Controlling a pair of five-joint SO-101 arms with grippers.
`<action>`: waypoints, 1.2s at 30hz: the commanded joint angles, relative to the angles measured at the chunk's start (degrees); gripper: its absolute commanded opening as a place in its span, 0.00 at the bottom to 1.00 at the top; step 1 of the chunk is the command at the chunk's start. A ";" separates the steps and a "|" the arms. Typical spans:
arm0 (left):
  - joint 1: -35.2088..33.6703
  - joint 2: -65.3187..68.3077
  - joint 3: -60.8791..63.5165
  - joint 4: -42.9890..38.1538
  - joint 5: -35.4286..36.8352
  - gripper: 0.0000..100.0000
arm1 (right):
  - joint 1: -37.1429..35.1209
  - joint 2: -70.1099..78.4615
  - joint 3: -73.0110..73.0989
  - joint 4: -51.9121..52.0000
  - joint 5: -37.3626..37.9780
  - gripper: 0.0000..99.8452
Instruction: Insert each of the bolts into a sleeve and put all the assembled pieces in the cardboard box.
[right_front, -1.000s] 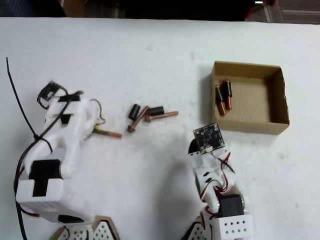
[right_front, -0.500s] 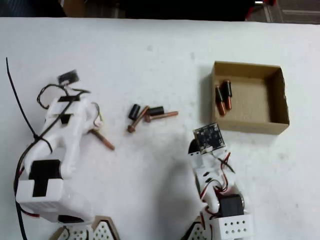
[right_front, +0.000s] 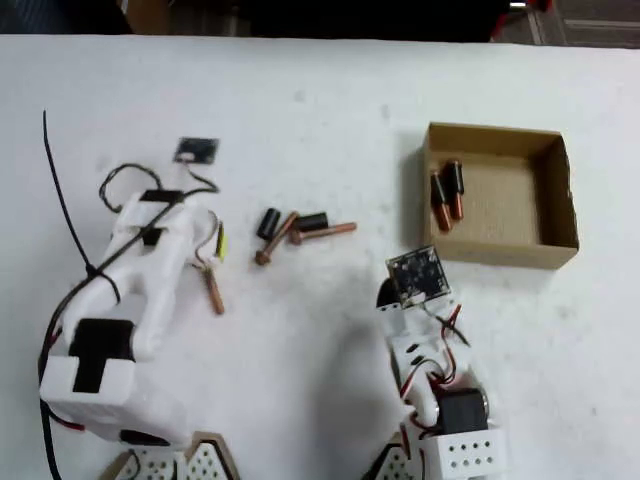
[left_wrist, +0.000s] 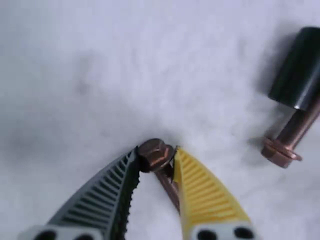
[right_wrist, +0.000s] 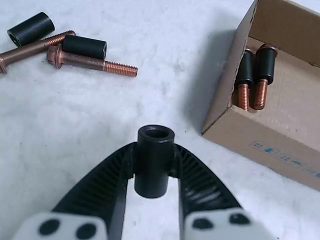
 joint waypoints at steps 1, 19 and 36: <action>1.63 -0.04 -3.25 2.99 -5.54 0.05 | -0.66 -0.57 0.18 -1.54 -0.09 0.02; 2.07 0.04 -5.63 7.03 -20.13 0.05 | -0.66 -0.57 0.18 -1.54 -0.09 0.02; 4.79 0.04 -3.08 7.21 -20.13 0.16 | -0.57 -0.57 0.18 -1.54 -0.09 0.02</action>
